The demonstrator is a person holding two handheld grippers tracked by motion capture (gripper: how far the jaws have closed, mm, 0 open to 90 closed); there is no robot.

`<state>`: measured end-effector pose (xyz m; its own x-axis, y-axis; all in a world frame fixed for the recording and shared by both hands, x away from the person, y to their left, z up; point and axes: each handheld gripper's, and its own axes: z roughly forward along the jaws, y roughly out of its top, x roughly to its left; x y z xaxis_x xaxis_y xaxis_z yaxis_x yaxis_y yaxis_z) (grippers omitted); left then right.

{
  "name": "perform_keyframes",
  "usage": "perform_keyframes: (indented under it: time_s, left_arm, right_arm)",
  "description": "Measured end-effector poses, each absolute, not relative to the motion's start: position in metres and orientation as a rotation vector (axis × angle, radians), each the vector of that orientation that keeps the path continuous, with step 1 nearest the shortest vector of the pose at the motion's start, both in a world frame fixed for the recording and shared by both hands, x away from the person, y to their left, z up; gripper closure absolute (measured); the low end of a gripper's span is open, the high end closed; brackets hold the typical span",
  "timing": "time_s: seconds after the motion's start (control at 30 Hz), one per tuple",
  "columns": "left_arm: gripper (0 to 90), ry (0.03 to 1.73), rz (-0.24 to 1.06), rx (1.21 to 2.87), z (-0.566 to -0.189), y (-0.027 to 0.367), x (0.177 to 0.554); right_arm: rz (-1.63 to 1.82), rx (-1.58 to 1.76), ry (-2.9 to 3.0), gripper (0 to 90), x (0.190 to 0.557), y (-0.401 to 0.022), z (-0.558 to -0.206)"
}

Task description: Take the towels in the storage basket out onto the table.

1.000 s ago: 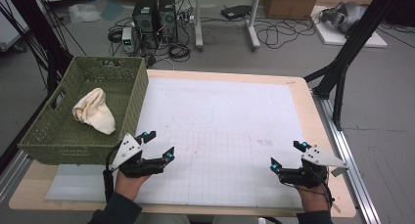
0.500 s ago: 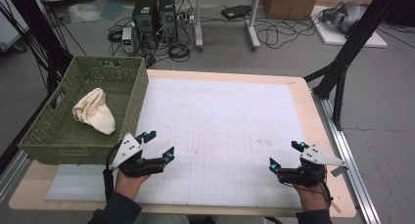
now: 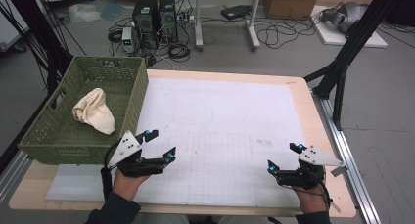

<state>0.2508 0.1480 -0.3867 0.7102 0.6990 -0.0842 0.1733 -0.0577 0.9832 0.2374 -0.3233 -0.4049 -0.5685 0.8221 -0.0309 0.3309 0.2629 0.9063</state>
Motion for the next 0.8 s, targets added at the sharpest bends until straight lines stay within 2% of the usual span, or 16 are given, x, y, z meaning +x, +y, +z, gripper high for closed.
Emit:
perform_keyframes:
  time_s: [0.2,0.37,0.8]
  left_arm:
    - [17.9,0.734,0.486,1.594,-0.375,0.158,0.253]
    - [18.5,0.737,0.535,1.561,-0.355,0.172,0.256]
    - [18.0,0.777,0.646,1.491,-0.299,0.239,0.285]
  right_arm:
    - [1.291,1.043,2.036,2.8,0.238,-0.323,-0.404]
    - [1.303,1.045,2.036,2.8,0.237,-0.322,-0.404]
    - [1.322,1.051,2.038,2.8,0.238,-0.316,-0.402]
